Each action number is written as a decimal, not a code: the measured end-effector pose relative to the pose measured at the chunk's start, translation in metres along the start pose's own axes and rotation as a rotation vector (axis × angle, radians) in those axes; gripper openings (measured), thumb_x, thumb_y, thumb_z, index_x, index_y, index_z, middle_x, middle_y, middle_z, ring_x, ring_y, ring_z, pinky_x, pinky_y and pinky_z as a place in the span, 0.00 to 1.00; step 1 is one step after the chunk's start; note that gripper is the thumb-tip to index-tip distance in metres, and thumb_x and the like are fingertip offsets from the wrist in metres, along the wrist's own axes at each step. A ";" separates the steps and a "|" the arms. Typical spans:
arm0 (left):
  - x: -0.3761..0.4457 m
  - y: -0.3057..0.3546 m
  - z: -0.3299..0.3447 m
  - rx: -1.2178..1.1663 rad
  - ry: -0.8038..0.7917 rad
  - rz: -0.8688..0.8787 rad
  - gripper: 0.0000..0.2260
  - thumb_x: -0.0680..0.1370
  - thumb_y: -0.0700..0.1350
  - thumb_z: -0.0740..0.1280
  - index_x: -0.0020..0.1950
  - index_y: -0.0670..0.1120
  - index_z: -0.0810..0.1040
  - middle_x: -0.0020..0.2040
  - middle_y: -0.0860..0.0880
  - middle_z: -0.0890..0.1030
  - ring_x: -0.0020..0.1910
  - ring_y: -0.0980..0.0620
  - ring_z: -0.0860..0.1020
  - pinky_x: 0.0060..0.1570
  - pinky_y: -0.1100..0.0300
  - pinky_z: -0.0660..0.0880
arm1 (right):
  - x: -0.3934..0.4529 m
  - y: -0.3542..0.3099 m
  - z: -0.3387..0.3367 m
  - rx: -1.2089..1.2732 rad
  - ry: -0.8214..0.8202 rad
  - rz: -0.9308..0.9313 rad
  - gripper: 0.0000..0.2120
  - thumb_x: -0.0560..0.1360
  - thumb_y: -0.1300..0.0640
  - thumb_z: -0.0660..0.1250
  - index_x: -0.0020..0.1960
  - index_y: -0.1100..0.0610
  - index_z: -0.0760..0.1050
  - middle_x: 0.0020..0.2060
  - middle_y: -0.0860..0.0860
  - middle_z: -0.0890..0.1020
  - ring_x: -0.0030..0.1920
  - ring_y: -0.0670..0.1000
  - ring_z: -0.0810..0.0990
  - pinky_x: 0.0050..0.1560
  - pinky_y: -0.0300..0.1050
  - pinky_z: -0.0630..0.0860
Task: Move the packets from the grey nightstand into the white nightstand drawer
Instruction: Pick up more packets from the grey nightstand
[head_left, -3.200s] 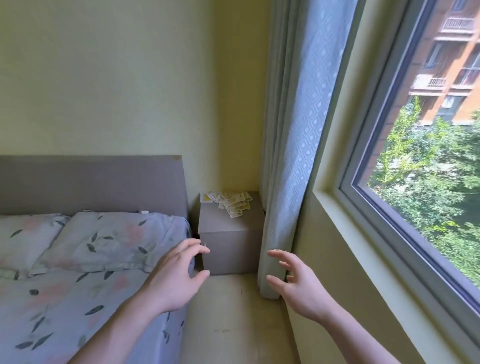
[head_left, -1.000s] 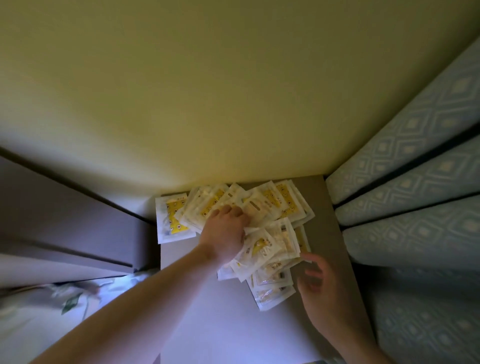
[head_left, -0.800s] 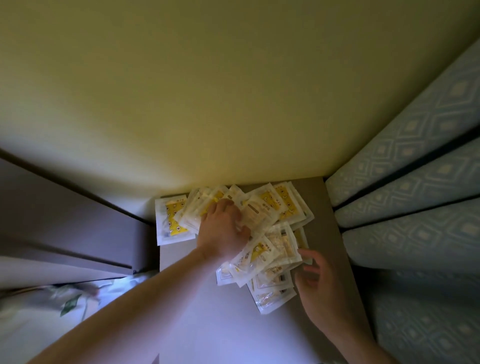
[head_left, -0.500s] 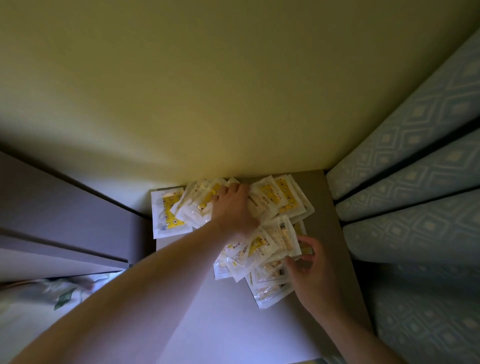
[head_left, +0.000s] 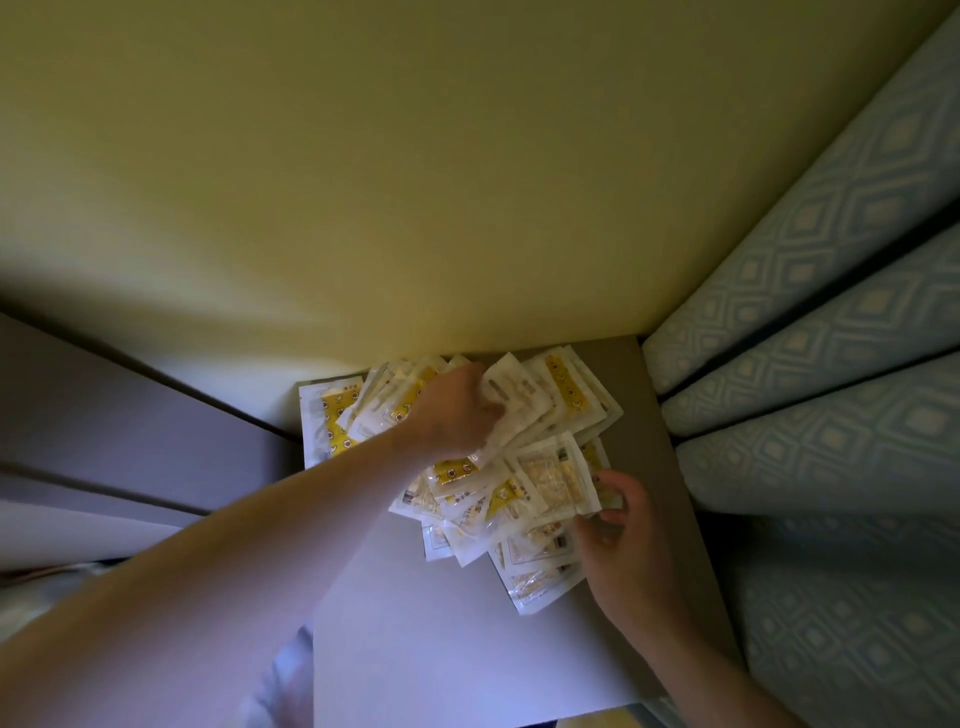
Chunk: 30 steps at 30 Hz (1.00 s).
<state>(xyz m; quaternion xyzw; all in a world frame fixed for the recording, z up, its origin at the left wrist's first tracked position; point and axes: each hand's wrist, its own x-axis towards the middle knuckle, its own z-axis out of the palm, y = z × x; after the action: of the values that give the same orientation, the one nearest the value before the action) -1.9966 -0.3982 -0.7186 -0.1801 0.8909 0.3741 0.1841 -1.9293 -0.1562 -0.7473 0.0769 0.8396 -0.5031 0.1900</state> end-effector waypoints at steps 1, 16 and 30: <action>-0.012 0.001 -0.006 -0.098 0.020 -0.003 0.05 0.80 0.47 0.69 0.55 0.51 0.77 0.48 0.52 0.84 0.38 0.56 0.82 0.35 0.59 0.78 | -0.001 -0.004 -0.001 -0.009 0.002 -0.001 0.25 0.74 0.60 0.75 0.58 0.35 0.71 0.57 0.46 0.80 0.56 0.46 0.81 0.49 0.45 0.82; -0.149 -0.119 -0.054 -0.333 0.369 -0.354 0.09 0.77 0.43 0.74 0.46 0.57 0.78 0.32 0.57 0.79 0.32 0.62 0.77 0.35 0.64 0.69 | 0.037 -0.085 0.088 -0.436 -0.249 -0.229 0.37 0.74 0.47 0.75 0.77 0.50 0.61 0.73 0.50 0.68 0.72 0.53 0.68 0.70 0.52 0.70; -0.169 -0.125 -0.041 -0.468 0.350 -0.417 0.04 0.79 0.44 0.72 0.51 0.52 0.81 0.42 0.47 0.84 0.39 0.56 0.82 0.35 0.72 0.74 | 0.055 -0.094 0.135 -0.646 -0.206 -0.017 0.43 0.66 0.56 0.82 0.73 0.54 0.61 0.65 0.53 0.75 0.62 0.59 0.78 0.62 0.57 0.77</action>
<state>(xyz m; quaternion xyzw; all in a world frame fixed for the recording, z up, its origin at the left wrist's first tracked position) -1.8003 -0.4792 -0.6887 -0.4565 0.7432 0.4860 0.0551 -1.9774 -0.3232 -0.7497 -0.0453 0.9327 -0.2176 0.2840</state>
